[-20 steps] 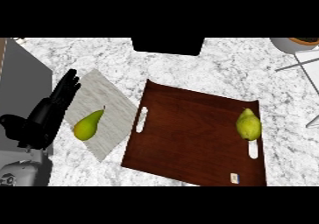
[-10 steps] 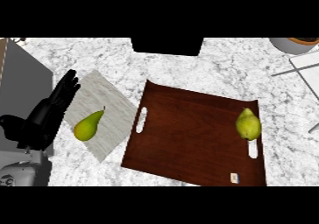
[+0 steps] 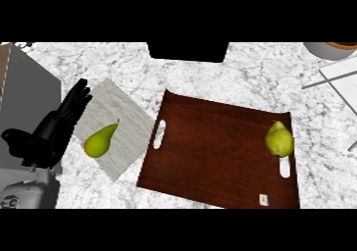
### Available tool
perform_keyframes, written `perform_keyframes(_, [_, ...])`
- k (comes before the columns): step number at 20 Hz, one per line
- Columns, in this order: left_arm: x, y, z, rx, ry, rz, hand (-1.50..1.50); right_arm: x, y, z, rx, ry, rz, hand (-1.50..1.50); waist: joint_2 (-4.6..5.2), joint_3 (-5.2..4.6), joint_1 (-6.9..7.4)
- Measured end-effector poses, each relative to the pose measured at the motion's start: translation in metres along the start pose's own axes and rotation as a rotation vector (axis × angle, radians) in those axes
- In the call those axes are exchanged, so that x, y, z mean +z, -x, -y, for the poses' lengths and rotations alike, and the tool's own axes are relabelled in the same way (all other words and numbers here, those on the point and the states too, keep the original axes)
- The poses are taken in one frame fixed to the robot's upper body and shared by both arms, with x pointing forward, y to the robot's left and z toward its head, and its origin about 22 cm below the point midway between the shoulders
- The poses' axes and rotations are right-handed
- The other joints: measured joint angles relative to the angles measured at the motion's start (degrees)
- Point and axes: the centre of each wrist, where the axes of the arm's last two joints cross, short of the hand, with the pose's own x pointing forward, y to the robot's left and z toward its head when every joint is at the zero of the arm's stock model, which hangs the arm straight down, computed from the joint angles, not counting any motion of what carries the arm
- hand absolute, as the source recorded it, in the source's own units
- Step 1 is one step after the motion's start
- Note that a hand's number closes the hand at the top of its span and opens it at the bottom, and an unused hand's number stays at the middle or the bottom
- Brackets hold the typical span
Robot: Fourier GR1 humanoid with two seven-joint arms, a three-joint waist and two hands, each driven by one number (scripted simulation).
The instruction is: Pick the squash from the tray and place it in the tiered shelf
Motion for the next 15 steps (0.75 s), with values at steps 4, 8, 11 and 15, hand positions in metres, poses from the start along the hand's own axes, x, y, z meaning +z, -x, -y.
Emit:
perform_keyframes(4, [0.001, 0.001, -0.001, -0.001, -0.004, -0.008, 0.0, -0.009, 0.006, 0.038, -0.136, 0.095, -0.083, -1.5, -0.21, 0.01, -0.18])
perform_keyframes(8, [0.001, -0.001, -0.003, -0.001, -0.002, -0.005, 0.0, -0.02, 0.021, 0.085, -0.304, 0.166, -0.183, -1.5, -0.62, 0.01, -0.3])
perform_keyframes(11, [0.002, 0.001, -0.004, 0.003, -0.005, -0.016, 0.0, -0.02, 0.034, 0.113, -0.421, 0.191, -0.246, -1.5, -0.89, -0.01, -0.8])
perform_keyframes(15, [0.004, 0.005, -0.005, 0.002, -0.016, -0.027, 0.0, 0.002, 0.05, 0.144, -0.553, 0.209, -0.293, -1.5, -1.31, -0.01, -1.73])
